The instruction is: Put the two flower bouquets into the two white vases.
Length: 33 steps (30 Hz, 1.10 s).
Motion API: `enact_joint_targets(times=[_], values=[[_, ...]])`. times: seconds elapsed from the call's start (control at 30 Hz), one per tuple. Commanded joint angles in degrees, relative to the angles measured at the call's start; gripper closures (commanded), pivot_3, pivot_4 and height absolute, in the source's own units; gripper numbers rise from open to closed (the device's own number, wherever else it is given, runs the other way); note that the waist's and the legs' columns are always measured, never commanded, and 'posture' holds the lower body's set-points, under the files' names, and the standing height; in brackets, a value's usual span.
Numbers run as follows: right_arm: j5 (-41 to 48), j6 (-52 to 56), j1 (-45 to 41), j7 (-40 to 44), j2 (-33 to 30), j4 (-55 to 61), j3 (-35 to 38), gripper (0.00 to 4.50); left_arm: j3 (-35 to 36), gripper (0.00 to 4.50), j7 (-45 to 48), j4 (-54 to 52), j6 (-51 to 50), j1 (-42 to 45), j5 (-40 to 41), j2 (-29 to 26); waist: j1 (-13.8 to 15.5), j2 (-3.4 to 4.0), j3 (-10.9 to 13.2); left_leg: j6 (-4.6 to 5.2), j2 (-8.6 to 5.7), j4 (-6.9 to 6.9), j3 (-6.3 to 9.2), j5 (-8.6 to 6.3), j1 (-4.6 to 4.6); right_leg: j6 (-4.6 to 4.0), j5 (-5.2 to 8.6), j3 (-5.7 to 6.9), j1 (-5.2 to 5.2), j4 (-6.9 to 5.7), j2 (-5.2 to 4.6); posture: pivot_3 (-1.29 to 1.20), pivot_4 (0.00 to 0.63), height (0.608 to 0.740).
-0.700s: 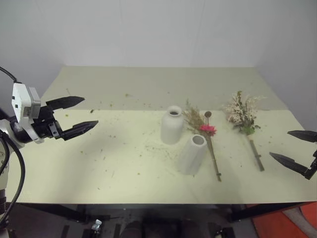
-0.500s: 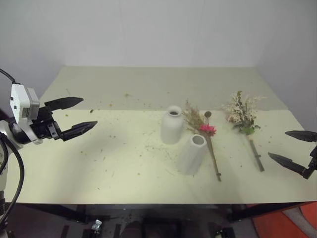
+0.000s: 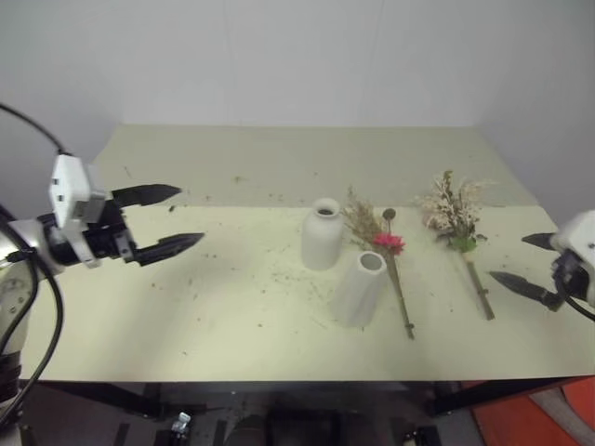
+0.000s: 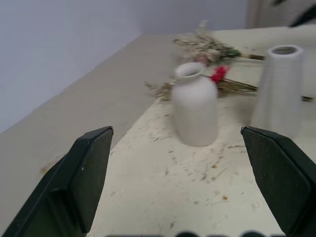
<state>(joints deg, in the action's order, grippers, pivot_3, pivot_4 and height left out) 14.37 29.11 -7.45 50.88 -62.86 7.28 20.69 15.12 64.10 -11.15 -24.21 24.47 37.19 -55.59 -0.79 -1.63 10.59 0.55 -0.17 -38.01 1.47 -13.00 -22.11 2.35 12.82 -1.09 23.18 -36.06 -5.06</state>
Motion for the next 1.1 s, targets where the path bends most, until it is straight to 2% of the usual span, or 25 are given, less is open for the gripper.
enact_joint_targets(times=[0.03,0.13,0.27,0.53,0.63,0.7,0.97,1.1], values=[[-3.0,8.7,-8.4,-4.9,0.8,-3.9,-7.2,0.01,-6.0,0.0,1.3,-1.3,0.4,6.6,-1.0,2.6,0.0,0.01,0.0,0.0,0.0,0.0,0.0,0.0,-0.04,-0.04,-0.02,-0.01,0.04,0.0,0.01,0.0,0.15,0.74],[-5.2,16.1,-17.8,-7.8,3.5,-9.6,-13.9,0.01,-10.6,0.0,1.9,0.5,-0.3,11.8,-1.6,6.6,0.0,0.01,0.0,0.0,-0.03,0.0,0.02,0.0,-0.19,-0.39,-0.24,-0.01,0.12,0.03,0.06,0.0,0.15,0.74],[-7.7,22.6,-27.1,-10.7,7.1,-17.1,-19.5,0.01,-13.9,0.0,2.7,2.8,0.2,14.2,-4.0,8.8,-0.3,0.0,0.0,0.0,-0.05,0.0,0.02,0.0,-0.34,-0.39,-0.26,-0.04,0.3,0.01,0.06,0.0,0.15,0.74],[-12.3,20.6,-39.5,-12.8,13.8,-35.7,-26.0,0.01,-13.6,0.0,3.3,3.3,1.4,13.1,-4.5,11.8,-0.4,0.01,0.0,0.01,-0.03,0.0,-0.01,0.0,-0.44,-0.41,-0.31,-0.12,0.51,-0.05,0.13,0.0,0.15,0.74],[-15.4,18.1,-42.6,-13.0,15.5,-42.4,-29.2,0.64,-12.9,0.0,2.8,2.2,1.5,11.1,-5.0,11.3,-0.5,0.02,0.0,0.01,-0.03,0.0,-0.02,0.0,-0.5,-0.39,-0.33,-0.14,0.58,-0.05,0.12,0.0,0.15,0.74],[-16.9,16.9,-44.1,-13.8,16.2,-45.7,-30.1,1.27,-12.5,0.0,2.5,1.6,1.5,10.4,-5.2,11.1,-0.6,0.01,0.0,0.01,-0.03,0.0,-0.06,0.0,-0.68,-0.4,-0.38,-0.2,0.83,-0.12,0.13,0.0,0.15,0.74],[-17.9,15.7,-47.8,-13.2,17.7,-51.8,-29.7,4.22,-11.3,0.0,1.0,-1.7,0.6,8.0,-4.7,11.4,-0.5,0.02,0.0,0.0,-0.02,-0.02,-0.06,0.03,-0.9,-0.4,-0.54,-0.23,1.04,-0.08,0.16,0.0,0.15,0.74],[-18.5,15.4,-48.8,-16.9,18.6,-53.1,-28.1,4.28,-9.5,0.0,-0.1,-2.1,0.0,8.0,-2.3,12.7,-0.6,0.02,0.0,-0.01,-0.01,-0.02,-0.06,0.02,-0.86,-0.41,-0.55,-0.23,1.03,-0.1,0.19,0.0,0.15,0.74]])
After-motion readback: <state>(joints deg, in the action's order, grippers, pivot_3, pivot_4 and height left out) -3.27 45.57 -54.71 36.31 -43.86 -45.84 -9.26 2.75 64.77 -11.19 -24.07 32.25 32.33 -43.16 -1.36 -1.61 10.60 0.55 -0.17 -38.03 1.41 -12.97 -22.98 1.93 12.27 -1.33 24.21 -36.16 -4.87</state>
